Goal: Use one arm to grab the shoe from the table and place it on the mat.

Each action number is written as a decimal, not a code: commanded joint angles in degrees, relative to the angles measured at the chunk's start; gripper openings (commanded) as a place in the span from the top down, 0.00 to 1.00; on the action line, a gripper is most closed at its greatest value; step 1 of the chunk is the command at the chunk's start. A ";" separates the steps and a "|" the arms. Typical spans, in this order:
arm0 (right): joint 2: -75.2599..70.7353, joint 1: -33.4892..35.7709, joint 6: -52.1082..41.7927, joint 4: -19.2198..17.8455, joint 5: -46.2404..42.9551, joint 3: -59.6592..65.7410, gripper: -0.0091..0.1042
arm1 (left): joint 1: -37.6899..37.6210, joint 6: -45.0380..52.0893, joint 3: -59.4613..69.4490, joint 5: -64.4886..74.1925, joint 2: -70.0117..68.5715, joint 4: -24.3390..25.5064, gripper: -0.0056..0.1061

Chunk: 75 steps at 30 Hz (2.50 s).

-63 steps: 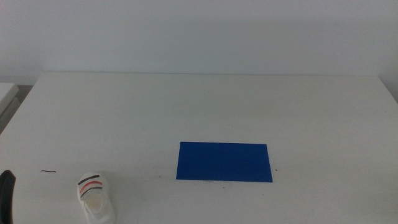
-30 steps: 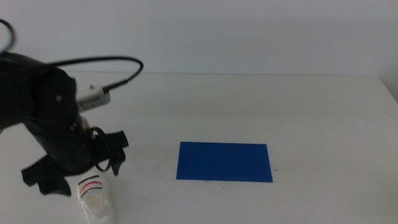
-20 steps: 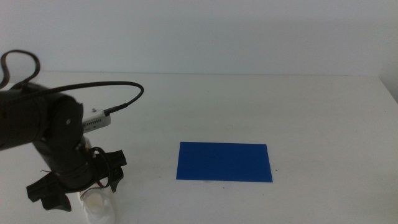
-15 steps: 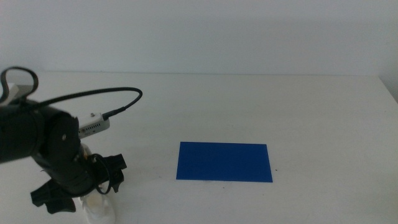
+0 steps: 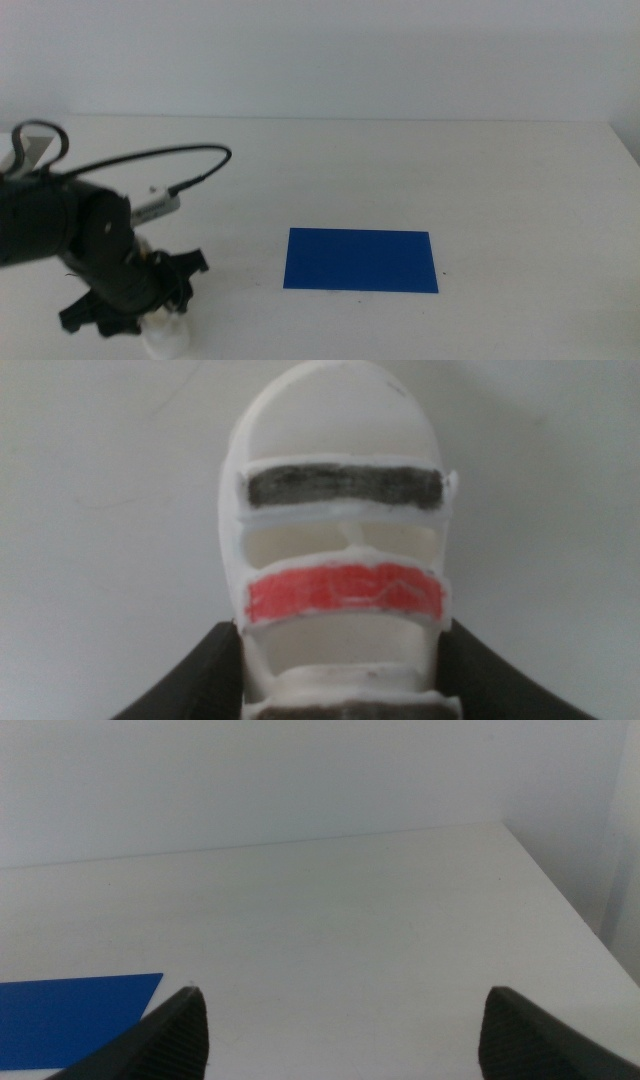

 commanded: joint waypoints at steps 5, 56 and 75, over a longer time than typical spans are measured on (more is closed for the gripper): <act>-0.27 -0.01 -0.35 -0.27 -0.37 0.14 0.22 | -6.15 -3.49 -12.24 6.50 1.57 -1.68 0.90; -0.27 -0.01 -0.35 -0.27 -0.37 0.14 0.22 | -24.24 -73.79 -66.52 28.64 38.23 3.25 0.96; -0.27 -0.01 -0.35 -0.27 -0.37 0.14 0.22 | -24.67 -73.56 -66.45 32.80 39.33 1.90 0.96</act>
